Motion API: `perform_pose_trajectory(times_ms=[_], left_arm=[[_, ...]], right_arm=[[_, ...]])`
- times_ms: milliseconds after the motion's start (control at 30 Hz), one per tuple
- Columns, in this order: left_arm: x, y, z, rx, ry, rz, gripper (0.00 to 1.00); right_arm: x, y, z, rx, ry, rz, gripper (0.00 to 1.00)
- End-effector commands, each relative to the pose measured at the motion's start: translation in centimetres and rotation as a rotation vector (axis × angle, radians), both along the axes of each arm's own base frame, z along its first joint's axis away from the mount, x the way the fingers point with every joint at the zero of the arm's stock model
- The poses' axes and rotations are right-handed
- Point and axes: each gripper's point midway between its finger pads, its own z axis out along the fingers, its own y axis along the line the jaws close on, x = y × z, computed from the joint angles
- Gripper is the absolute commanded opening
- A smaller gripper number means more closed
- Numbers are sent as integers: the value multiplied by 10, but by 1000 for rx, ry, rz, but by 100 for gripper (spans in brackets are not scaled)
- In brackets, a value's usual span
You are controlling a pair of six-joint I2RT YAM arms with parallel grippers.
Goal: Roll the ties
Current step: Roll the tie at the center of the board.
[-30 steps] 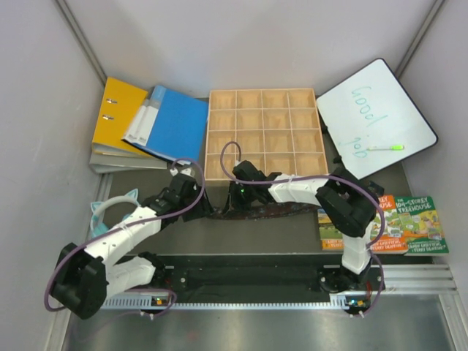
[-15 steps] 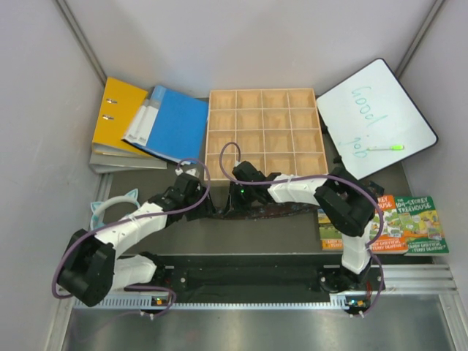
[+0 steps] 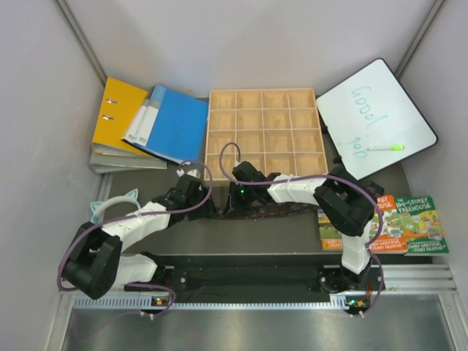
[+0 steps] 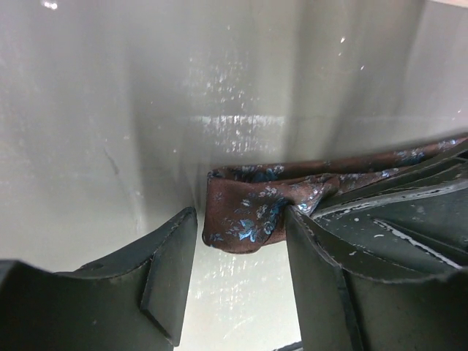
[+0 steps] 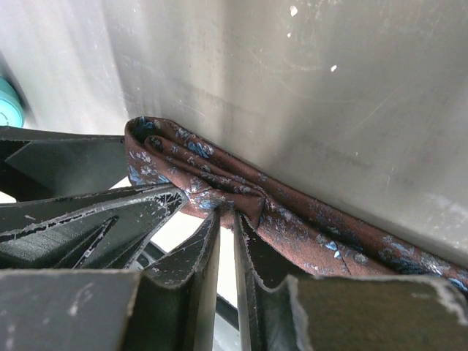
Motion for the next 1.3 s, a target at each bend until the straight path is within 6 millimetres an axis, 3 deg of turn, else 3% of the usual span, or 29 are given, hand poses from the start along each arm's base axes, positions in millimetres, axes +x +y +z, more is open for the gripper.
perform_pose_trajectory(times_ms=[0, 100, 367, 600, 967, 1267], left_arm=[[1, 4, -10, 17, -15, 3, 57], [-2, 3, -14, 8, -6, -1, 56], [-10, -3, -18, -42, 14, -15, 27], [-11, 0, -7, -28, 8, 4, 15], [-12, 14, 12, 56, 23, 61, 12], [-9, 4, 37, 81, -11, 48, 13]], right_arm=[[5, 0, -11, -21, -12, 9, 14], [4, 0, -12, -18, -7, 9, 14], [4, 1, -14, -18, -6, 8, 14], [7, 6, -9, -2, -7, 7, 14], [9, 19, 3, 28, -16, 18, 14], [5, 31, 12, 52, -15, 29, 14]])
